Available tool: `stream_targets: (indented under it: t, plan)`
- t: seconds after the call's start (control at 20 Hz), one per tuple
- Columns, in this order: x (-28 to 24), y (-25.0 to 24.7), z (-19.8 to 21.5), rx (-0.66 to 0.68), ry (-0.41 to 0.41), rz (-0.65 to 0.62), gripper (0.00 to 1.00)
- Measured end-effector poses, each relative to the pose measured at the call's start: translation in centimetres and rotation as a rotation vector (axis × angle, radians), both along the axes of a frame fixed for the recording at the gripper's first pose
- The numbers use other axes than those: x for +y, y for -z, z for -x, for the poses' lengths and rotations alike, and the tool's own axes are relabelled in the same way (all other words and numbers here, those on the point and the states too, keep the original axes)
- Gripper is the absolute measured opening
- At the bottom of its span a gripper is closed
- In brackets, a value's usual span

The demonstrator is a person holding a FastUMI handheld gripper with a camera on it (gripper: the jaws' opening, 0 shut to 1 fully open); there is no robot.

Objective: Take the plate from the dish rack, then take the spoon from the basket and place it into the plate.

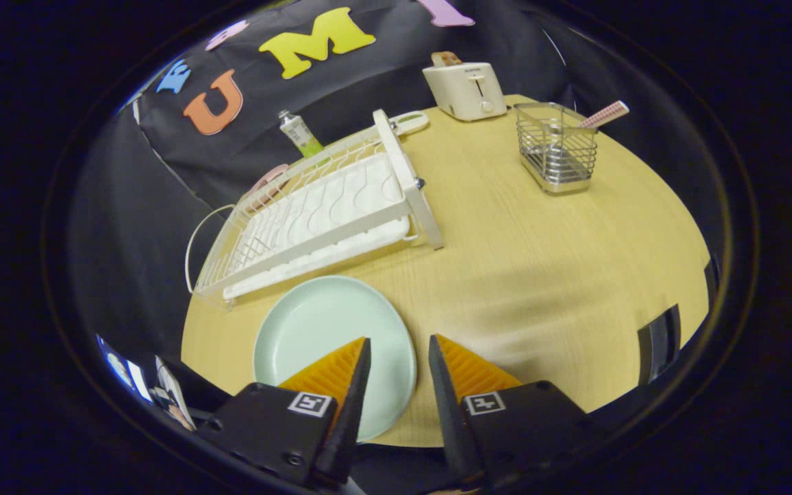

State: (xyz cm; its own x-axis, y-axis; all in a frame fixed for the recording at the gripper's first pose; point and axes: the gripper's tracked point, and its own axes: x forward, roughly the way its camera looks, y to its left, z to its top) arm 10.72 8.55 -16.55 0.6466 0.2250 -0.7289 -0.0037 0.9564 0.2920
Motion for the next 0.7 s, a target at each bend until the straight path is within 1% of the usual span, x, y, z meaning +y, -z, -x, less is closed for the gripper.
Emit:
stream_targets:
  t: [0.1, 0.2, 0.25, 0.3, 0.4, 0.5, 0.55, 0.65, 0.7]
  plan:
    - [-1.0, -2.4, -0.3, -0.141, -0.003, 0.078, 0.78]
    - [-2.7, -4.9, -0.5, -0.314, 0.001, 0.221, 0.91]
    - [-3.5, -6.2, -0.4, -0.391, 0.016, 0.279, 0.95]
    - [-4.1, -7.2, -0.5, -0.457, 0.030, 0.309, 0.99]
    - [-5.6, -8.3, -0.2, -0.528, 0.064, 0.330, 1.00]
    - [-6.5, -9.0, -0.4, -0.579, 0.046, 0.326, 1.00]
    - [-7.8, -9.6, -0.8, -0.610, 0.056, 0.345, 1.00]
    - [-10.6, -10.7, -1.9, -0.681, 0.108, 0.366, 1.00]
    - [-11.8, -11.1, -2.5, -0.703, 0.133, 0.354, 1.00]
